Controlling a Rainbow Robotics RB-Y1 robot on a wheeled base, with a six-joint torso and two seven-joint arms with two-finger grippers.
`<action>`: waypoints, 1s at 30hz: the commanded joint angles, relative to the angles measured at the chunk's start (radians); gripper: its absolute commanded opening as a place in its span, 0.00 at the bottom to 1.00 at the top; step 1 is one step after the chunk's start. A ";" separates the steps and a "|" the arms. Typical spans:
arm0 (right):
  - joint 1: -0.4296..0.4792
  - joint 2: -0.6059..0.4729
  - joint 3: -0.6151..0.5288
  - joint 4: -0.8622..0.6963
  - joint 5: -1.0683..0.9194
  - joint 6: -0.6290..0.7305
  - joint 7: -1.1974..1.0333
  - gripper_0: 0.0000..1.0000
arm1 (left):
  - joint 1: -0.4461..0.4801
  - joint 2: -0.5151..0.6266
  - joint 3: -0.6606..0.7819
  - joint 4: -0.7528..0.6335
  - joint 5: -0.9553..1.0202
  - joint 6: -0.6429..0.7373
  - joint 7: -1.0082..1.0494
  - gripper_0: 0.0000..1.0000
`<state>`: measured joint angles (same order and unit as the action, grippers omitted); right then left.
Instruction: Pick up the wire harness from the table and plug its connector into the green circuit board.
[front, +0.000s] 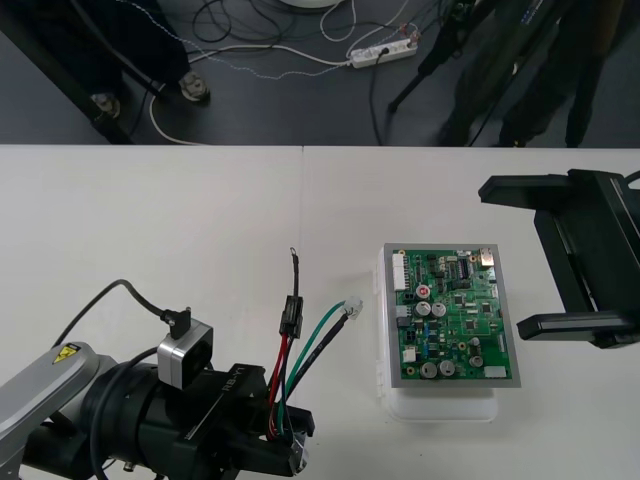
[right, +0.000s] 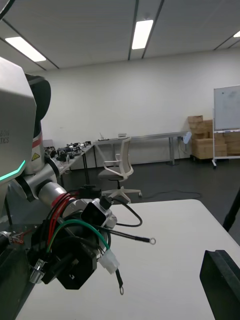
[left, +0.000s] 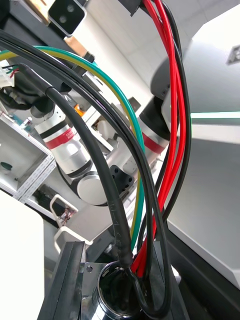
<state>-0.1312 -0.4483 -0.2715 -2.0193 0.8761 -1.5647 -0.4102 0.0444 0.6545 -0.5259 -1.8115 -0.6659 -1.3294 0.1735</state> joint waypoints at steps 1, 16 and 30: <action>-0.087 -0.067 0.095 0.040 -0.035 -0.006 -0.049 1.00 | -0.031 0.073 -0.074 -0.037 0.068 0.127 -0.016 0.00; -0.189 -0.156 0.233 0.160 -0.058 -0.006 -0.033 1.00 | -0.213 0.119 -0.236 -0.037 0.190 0.253 0.050 0.00; -0.317 -0.130 0.334 0.309 -0.083 -0.006 -0.015 1.00 | -0.282 0.090 -0.240 -0.037 0.207 0.263 0.187 0.00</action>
<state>-0.3821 -0.5692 0.0015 -1.7298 0.8310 -1.5649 -0.4101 -0.1978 0.7453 -0.7526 -1.8126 -0.4737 -1.0931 0.2965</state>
